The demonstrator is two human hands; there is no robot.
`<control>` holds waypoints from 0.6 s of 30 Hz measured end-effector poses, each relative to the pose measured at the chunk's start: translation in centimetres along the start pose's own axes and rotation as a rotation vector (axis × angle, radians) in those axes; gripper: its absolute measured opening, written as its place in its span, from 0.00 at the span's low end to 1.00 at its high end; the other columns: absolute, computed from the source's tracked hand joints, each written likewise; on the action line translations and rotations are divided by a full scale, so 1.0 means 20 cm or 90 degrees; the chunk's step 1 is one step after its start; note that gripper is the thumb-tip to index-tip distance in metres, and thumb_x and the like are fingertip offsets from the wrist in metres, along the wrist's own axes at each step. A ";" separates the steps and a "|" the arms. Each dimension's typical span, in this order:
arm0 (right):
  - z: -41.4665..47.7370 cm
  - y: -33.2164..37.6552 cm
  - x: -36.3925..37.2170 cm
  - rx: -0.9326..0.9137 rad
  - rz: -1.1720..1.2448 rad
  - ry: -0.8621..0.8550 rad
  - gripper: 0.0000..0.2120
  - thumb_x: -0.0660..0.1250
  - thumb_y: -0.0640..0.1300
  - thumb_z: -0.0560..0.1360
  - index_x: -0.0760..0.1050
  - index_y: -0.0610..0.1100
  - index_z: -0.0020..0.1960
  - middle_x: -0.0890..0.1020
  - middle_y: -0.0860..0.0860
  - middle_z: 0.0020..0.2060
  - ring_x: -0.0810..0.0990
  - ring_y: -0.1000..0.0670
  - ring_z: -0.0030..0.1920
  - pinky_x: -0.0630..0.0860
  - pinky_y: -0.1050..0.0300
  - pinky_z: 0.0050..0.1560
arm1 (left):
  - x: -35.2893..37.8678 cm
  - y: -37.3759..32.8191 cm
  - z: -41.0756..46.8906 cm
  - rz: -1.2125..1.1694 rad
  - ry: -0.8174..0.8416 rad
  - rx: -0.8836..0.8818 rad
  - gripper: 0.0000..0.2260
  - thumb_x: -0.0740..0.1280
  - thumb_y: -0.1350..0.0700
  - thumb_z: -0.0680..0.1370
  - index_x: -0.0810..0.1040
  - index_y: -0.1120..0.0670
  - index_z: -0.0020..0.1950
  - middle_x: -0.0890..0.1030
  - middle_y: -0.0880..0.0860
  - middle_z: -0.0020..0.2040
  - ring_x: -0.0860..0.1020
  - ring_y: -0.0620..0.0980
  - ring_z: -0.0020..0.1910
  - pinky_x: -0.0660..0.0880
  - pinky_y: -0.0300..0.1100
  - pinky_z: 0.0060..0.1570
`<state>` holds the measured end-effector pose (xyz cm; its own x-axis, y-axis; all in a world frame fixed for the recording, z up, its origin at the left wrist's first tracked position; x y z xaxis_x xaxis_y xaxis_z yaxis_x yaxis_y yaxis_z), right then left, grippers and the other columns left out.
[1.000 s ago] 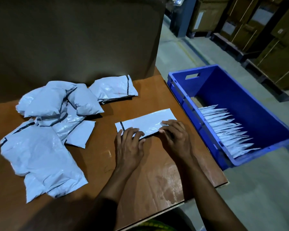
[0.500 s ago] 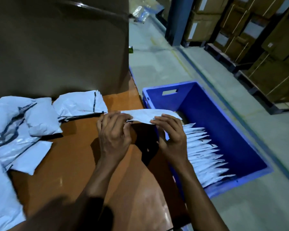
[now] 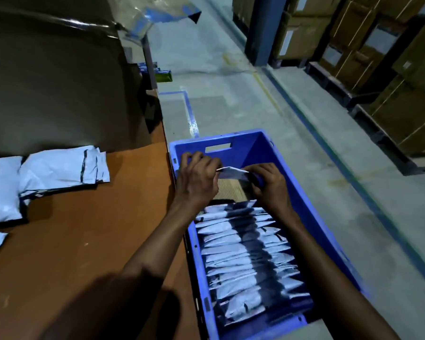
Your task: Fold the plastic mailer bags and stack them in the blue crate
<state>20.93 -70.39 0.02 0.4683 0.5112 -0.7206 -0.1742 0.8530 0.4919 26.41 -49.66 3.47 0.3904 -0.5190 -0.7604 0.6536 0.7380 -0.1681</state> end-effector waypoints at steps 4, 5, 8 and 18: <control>0.05 -0.15 0.05 0.037 -0.015 0.028 0.13 0.71 0.36 0.70 0.86 0.41 0.54 0.85 0.46 0.46 0.80 0.40 0.49 0.75 0.51 0.49 | 0.14 0.02 0.09 0.092 0.278 -0.039 0.05 0.71 0.60 0.74 0.80 0.53 0.48 0.83 0.55 0.46 0.76 0.60 0.54 0.63 0.53 0.58; 0.05 -0.18 0.07 0.039 -0.023 0.040 0.13 0.72 0.34 0.69 0.86 0.41 0.53 0.85 0.45 0.46 0.80 0.40 0.48 0.73 0.52 0.48 | 0.17 0.02 0.10 0.110 0.340 -0.062 0.05 0.69 0.59 0.75 0.79 0.52 0.50 0.83 0.55 0.48 0.76 0.59 0.57 0.64 0.54 0.61; 0.03 -0.27 0.16 0.072 -0.053 0.129 0.18 0.77 0.30 0.65 0.86 0.43 0.52 0.86 0.47 0.46 0.79 0.42 0.48 0.71 0.55 0.46 | 0.25 0.03 0.09 0.164 0.497 -0.111 0.09 0.68 0.60 0.76 0.79 0.51 0.55 0.83 0.56 0.53 0.77 0.59 0.62 0.66 0.54 0.67; -0.05 -0.36 0.20 0.100 -0.219 0.480 0.14 0.69 0.54 0.80 0.83 0.56 0.64 0.83 0.43 0.57 0.78 0.39 0.63 0.72 0.46 0.62 | 0.50 0.09 -0.06 0.162 0.751 -0.156 0.18 0.66 0.59 0.81 0.73 0.53 0.71 0.75 0.56 0.71 0.75 0.58 0.71 0.70 0.55 0.69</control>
<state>23.17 -74.35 -6.75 -0.2402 0.2063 -0.9485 0.0207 0.9780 0.2075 30.66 -53.05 -5.23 -0.4187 0.2655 -0.8684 0.4565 0.8883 0.0515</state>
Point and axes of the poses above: each hand's wrist, its own z-axis towards the middle knuckle, its own x-axis out of the palm, y = z × x, the point moved 2 cm from there along z, towards the middle knuckle
